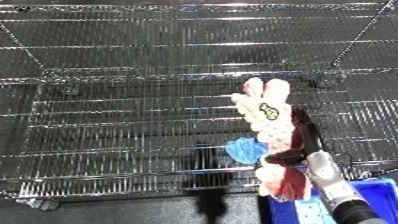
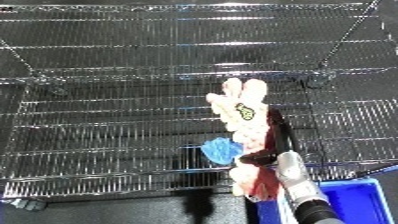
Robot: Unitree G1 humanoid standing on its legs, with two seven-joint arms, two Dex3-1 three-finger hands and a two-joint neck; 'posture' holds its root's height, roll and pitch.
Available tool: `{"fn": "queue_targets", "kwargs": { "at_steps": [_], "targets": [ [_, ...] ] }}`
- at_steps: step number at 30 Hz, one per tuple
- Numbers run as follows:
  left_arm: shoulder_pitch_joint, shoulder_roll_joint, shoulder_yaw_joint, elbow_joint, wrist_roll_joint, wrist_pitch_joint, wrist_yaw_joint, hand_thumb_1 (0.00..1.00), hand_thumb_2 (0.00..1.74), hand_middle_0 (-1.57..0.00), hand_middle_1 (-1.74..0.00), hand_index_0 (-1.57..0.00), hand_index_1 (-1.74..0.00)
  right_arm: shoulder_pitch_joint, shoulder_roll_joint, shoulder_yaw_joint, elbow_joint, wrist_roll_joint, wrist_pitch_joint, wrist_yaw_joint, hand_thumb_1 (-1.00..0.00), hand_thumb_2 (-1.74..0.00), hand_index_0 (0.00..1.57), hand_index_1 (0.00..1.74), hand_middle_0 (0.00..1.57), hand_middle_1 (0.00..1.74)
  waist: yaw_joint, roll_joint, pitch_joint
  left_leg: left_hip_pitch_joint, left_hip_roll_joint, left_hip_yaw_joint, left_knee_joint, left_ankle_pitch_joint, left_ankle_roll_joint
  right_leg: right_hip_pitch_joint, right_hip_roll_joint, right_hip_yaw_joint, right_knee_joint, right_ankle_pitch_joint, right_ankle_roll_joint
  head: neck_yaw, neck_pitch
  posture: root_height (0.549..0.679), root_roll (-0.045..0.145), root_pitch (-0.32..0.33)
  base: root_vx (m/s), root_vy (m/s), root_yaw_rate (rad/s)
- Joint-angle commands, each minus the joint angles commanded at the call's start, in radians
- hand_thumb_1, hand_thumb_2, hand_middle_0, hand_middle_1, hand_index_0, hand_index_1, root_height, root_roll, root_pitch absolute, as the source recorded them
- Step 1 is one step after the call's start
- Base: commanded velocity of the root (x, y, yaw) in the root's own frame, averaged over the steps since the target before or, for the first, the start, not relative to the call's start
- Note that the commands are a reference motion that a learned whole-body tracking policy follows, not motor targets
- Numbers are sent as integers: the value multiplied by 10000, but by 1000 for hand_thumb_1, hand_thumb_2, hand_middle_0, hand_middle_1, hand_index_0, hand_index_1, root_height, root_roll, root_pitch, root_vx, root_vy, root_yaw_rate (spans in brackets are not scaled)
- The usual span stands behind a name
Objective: Pick up the object and place it into the box
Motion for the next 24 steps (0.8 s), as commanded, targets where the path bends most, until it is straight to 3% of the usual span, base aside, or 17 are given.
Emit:
{"fn": "queue_targets", "kwargs": {
  "at_steps": [12, 24],
  "targets": [
    [-50, 48, 132, 192, -132, -31, 2, 1000, 1740, -1570, -1740, -1570, -1740, 156, -32, -19, -362, -92, 17, -46, -1000, -1740, 1570, 1740, 1570, 1740, -57, -105, -29, 60, 41, -33, -54, 65, -34, 108, 28, -11, -65, 28, -41, 186, 61, 625, 50, -138, -22, -4, 0],
    [-112, 90, 117, 269, -139, 31, -102, 1000, 1740, -1570, -1740, -1570, -1740, 426, -41, -163, -578, -100, -14, -89, -1000, -1740, 1570, 1740, 1570, 1740, -102, -130, -96, 95, 50, -57, -58, 111, -29, 149, 30, -8, -29, 68, -53, 419, 145, 624, 50, -152, -16, -2, 5]
  ]
}}
